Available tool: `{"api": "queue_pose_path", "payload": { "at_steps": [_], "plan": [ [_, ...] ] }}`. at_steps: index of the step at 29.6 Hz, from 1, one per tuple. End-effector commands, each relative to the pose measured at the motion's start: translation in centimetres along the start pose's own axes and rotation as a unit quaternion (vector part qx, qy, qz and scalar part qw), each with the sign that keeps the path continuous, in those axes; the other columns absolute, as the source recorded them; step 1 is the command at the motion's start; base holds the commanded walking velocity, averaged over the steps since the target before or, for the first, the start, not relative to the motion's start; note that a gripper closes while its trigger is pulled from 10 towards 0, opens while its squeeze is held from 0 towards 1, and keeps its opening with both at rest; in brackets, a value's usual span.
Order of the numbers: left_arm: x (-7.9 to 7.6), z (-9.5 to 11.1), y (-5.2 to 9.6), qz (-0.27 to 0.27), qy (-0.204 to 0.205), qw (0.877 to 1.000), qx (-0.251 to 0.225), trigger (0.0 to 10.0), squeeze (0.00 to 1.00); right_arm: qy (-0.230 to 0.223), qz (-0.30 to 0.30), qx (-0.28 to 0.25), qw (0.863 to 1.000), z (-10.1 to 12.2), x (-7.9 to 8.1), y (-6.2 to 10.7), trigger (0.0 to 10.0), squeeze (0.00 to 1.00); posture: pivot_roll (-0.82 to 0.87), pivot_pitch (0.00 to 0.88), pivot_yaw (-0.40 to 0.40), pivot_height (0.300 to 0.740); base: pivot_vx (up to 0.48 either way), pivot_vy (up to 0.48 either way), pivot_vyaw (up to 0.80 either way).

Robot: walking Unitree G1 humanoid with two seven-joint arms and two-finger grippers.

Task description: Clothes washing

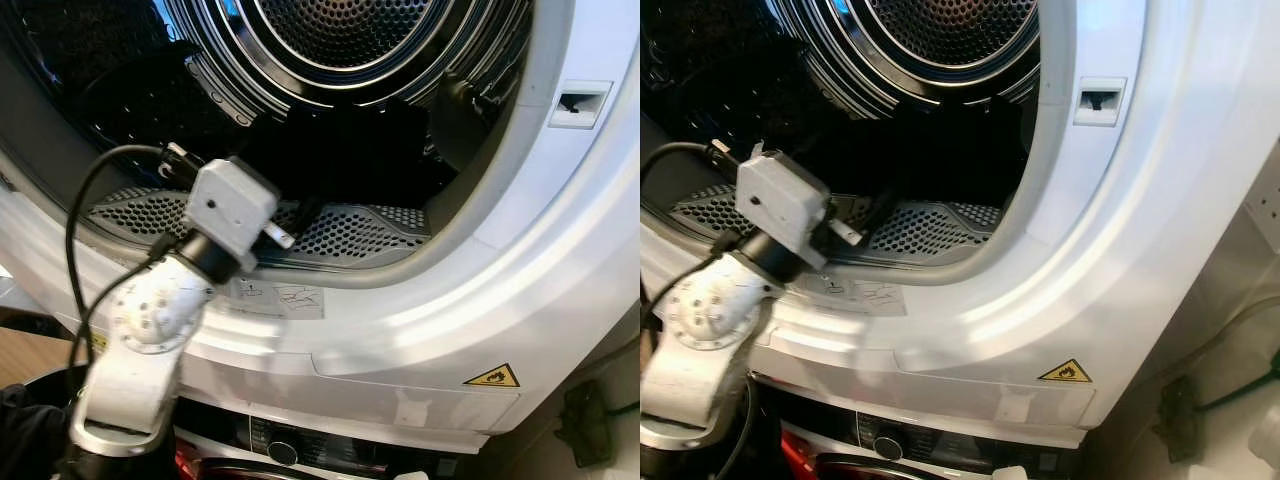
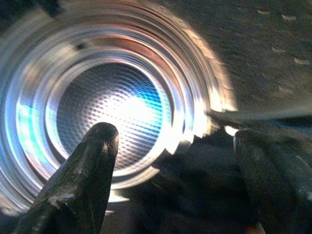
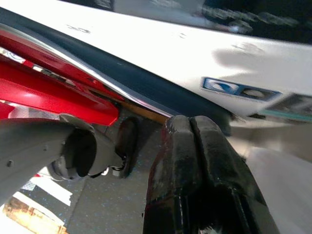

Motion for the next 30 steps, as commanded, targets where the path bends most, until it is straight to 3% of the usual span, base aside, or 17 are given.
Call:
{"api": "queue_pose_path", "payload": {
  "at_steps": [1,6,15,23,30],
  "plan": [
    [1.5,-0.6,0.0,0.044,-0.015,0.999,0.008,10.0,0.00,-0.008,-0.003,-0.001,1.000,-0.2,0.0,0.0,10.0,0.00,0.13,0.000,0.087,0.740,0.000,0.000,0.00],
    [1.7,-1.1,0.4,0.067,-0.025,0.997,0.008,10.0,0.00,-0.015,-0.003,-0.003,1.000,-0.2,-0.1,0.1,10.0,0.00,0.13,0.000,0.073,0.740,0.000,0.000,0.00],
    [3.4,1.9,-0.3,0.117,-0.054,0.991,-0.039,10.0,0.00,-0.010,0.002,-0.011,1.000,0.6,-0.3,0.0,10.0,0.00,0.18,0.000,0.017,0.740,0.000,0.000,0.00],
    [3.4,2.9,-0.8,0.117,-0.079,0.988,-0.063,10.0,0.00,-0.004,0.001,-0.025,1.000,2.1,-0.7,-0.2,10.0,0.00,0.19,0.000,-0.006,0.740,0.000,0.000,0.00],
    [3.3,2.3,-0.6,0.117,-0.075,0.989,-0.059,10.0,0.00,-0.008,-0.002,-0.029,1.000,2.6,-0.8,-0.3,10.0,0.00,0.19,0.000,-0.004,0.740,0.000,0.000,0.00]
  ]
}}
Point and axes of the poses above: a point about 5 cm out from each wrist's last joint towards the gripper, its own y axis pointing back from the gripper into the wrist, its own z axis along the axis of the wrist's last joint, x = y × z, the point moved 4 cm from there along -y, pointing out of the wrist towards the gripper, and after that the axes turned 1 degree about -y, right-handed, at the moved point
